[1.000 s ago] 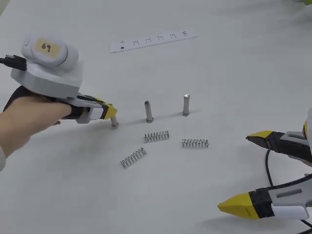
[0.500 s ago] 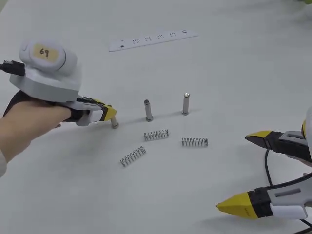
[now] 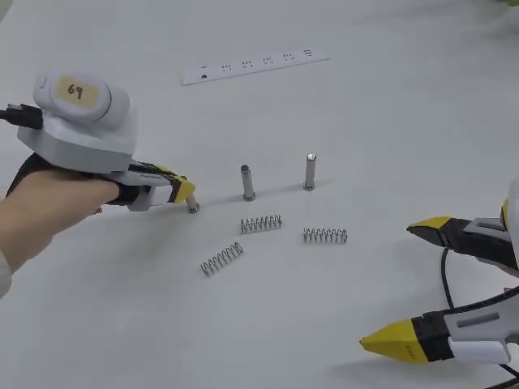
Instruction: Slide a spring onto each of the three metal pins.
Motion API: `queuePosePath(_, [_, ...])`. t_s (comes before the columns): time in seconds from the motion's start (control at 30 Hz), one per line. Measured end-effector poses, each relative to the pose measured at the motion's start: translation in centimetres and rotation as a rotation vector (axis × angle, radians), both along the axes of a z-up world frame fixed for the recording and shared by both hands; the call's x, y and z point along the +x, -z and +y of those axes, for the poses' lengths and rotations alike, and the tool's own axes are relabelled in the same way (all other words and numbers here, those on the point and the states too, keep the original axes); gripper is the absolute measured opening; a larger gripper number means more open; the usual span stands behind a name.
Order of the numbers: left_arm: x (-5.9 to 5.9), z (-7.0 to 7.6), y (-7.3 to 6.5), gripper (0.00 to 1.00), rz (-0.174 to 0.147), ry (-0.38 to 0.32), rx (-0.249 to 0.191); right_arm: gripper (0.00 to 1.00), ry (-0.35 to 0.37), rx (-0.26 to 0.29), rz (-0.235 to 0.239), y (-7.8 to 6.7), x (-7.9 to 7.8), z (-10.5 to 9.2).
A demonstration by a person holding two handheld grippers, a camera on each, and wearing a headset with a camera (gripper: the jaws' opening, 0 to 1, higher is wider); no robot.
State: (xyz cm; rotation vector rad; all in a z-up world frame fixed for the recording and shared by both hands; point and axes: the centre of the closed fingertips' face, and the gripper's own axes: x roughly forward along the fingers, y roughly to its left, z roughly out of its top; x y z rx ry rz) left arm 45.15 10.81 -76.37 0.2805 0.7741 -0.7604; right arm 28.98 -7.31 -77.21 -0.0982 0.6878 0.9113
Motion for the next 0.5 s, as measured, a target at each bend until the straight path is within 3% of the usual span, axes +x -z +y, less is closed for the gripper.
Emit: queuePosePath(0.5, [0.12, 0.14, 0.04, 0.0, -0.008, 0.006, -0.003, 0.96, 0.0, 0.0, 0.002, 0.07, -0.04, 0.08])
